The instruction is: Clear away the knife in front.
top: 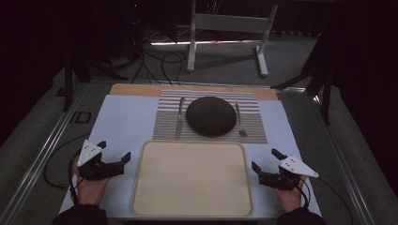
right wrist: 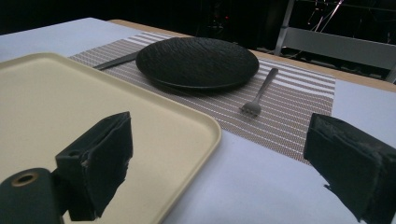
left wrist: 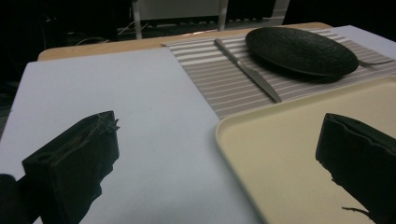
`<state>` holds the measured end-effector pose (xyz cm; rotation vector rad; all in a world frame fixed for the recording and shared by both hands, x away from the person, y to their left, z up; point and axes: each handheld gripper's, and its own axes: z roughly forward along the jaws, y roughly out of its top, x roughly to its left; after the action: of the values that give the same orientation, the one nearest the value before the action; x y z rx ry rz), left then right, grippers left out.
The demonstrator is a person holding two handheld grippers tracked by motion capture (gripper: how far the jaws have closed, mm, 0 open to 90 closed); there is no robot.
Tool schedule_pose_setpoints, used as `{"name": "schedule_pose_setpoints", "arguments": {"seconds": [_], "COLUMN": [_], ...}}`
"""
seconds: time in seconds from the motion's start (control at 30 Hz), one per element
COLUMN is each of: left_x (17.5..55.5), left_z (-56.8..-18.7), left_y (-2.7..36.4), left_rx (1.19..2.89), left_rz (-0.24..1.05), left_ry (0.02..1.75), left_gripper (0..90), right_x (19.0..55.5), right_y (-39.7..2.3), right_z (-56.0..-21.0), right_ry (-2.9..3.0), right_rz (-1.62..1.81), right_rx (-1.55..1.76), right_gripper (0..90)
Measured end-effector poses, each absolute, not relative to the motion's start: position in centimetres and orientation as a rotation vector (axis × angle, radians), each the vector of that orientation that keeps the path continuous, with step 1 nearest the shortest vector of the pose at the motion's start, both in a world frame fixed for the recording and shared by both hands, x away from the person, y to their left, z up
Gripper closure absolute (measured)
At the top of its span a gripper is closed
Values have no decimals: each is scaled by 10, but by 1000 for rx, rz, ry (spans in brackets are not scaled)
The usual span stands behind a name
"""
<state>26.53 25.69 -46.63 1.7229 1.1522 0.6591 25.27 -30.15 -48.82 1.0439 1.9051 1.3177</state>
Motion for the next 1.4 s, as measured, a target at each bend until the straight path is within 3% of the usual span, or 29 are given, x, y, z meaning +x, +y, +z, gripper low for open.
{"name": "schedule_pose_setpoints", "arguments": {"seconds": [1.4], "left_x": [342], "left_z": [-441], "left_y": [211], "left_rx": [1777], "left_rz": [646], "left_ry": [1138], "left_gripper": [0], "right_x": [255], "right_y": [-300], "right_z": [-489], "right_ry": [1897], "right_rz": [1307], "right_rx": [1034], "right_gripper": [75]}}
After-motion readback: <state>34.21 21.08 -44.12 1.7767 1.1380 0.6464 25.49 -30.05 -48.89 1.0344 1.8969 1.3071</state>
